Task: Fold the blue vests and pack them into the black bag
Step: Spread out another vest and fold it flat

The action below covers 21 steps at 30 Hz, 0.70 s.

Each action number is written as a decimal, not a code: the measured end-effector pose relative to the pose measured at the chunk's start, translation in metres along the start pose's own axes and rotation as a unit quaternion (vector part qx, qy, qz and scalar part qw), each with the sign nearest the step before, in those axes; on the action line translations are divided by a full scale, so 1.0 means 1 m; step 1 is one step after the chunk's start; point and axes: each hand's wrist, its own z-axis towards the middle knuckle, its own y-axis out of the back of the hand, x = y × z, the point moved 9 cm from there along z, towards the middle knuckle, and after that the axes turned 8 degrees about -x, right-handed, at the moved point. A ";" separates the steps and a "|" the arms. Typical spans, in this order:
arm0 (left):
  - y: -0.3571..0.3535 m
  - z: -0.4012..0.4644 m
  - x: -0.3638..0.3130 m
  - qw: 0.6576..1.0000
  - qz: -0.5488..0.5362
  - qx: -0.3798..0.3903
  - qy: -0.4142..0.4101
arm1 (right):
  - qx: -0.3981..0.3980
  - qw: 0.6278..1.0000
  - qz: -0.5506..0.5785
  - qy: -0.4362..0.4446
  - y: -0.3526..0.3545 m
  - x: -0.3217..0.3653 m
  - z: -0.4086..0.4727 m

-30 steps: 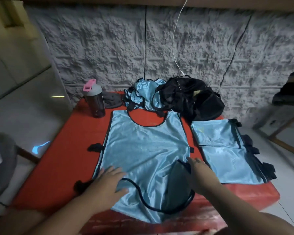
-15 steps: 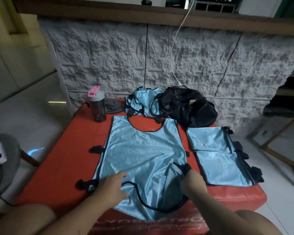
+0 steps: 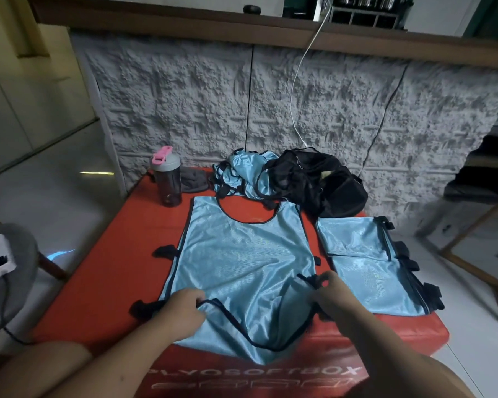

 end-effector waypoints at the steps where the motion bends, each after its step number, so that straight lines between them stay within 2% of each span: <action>1: 0.003 0.000 -0.001 1.000 -0.027 -0.007 0.009 | 0.012 0.999 0.039 -0.006 0.000 0.002 -0.001; 4: 0.012 0.004 0.000 0.992 -0.117 -0.003 0.046 | 0.081 0.991 0.105 -0.011 -0.005 0.008 -0.002; 10: 0.007 0.005 0.005 0.971 -0.208 0.074 0.094 | 0.185 0.966 0.181 -0.016 -0.018 0.015 0.005; 12: 0.008 0.009 0.010 0.958 -0.256 0.061 0.112 | 0.205 0.969 0.135 0.021 -0.020 0.017 0.009; 14: 0.013 0.015 0.015 0.945 -0.298 0.019 0.132 | 0.170 0.981 -0.016 0.090 -0.017 0.019 0.012; 16: 0.020 0.021 0.022 0.917 -0.364 -0.025 0.161 | 0.110 0.970 -0.152 0.157 -0.013 0.026 0.018; 19: 0.028 0.025 0.030 0.875 -0.443 -0.057 0.186 | 0.015 0.954 -0.234 0.186 -0.007 0.037 0.024; 21: 0.033 0.028 0.034 0.854 -0.479 -0.074 0.186 | -0.039 0.953 -0.236 0.185 0.001 0.041 0.028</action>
